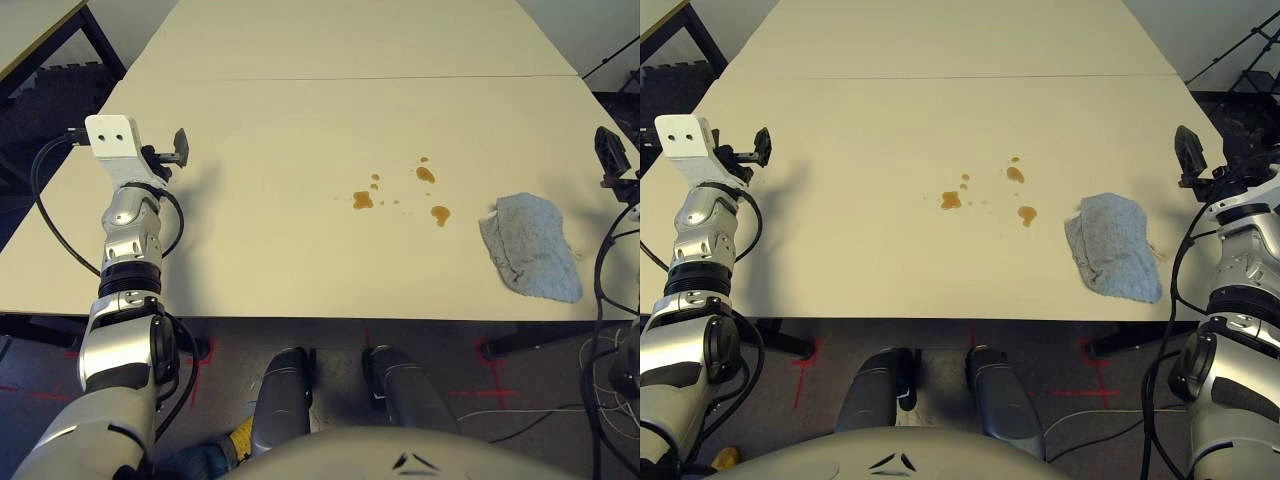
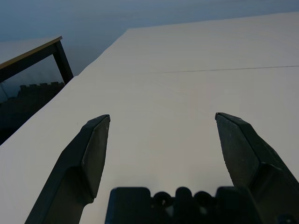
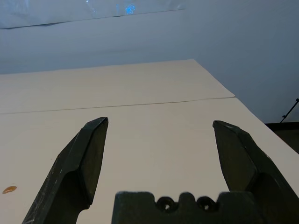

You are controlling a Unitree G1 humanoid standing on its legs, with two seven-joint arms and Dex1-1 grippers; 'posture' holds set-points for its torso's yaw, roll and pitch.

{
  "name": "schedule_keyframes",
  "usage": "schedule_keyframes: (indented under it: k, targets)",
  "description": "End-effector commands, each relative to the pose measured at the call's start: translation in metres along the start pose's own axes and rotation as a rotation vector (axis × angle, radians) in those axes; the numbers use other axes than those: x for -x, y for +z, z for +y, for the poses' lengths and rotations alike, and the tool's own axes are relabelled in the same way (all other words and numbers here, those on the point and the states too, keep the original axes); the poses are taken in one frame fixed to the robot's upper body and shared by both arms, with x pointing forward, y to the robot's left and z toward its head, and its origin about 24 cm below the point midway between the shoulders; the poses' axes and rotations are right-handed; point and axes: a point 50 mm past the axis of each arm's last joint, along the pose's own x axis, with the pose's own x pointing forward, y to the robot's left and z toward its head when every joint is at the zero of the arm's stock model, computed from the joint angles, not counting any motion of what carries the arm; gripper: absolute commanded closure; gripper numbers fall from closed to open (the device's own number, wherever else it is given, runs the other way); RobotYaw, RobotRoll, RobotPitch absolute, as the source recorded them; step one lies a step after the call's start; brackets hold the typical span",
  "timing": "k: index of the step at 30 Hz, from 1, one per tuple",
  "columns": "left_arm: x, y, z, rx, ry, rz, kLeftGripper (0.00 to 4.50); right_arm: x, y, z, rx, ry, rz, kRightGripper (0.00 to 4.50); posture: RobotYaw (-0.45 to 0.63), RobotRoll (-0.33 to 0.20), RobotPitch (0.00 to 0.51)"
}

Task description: Wipe the water off the table with a rag.

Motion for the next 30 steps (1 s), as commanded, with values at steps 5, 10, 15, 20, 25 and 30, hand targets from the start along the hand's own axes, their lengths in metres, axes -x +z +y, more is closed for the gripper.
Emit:
schedule_keyframes:
  k: [5, 10, 15, 20, 25, 30]
  targets:
    - [-0.002, -0.002, -0.01, 0.003, -0.035, 0.008, 0.0, -0.001, 0.002, -0.003, 0.002, -0.018, -0.006, 0.03, -0.13, 0.0, 0.139]
    - [-0.004, -0.001, -0.013, 0.005, -0.056, 0.013, 0.0, 0.002, 0.003, -0.004, 0.011, -0.02, 0.005, 0.03, -0.14, 0.0, 0.161]
    - [-0.006, -0.001, -0.02, 0.015, -0.123, 0.018, 0.0, 0.009, -0.001, -0.005, 0.019, -0.023, 0.026, 0.03, -0.17, 0.0, 0.174]
    - [-0.002, 0.002, -0.037, 0.1, -0.352, 0.019, 0.0, 0.016, -0.005, -0.005, 0.018, -0.034, 0.046, 0.03, -0.21, 0.0, 0.163]
    - [0.013, 0.007, -0.054, 0.16, -0.74, 0.056, 0.0, 0.02, -0.01, -0.004, 0.014, -0.037, 0.075, 0.03, -0.21, 0.0, 0.135]
    - [0.032, 0.012, -0.064, 0.171, -1.032, 0.117, 0.0, 0.017, -0.011, -0.003, -0.046, -0.013, 0.14, 0.03, -0.22, 0.0, 0.124]
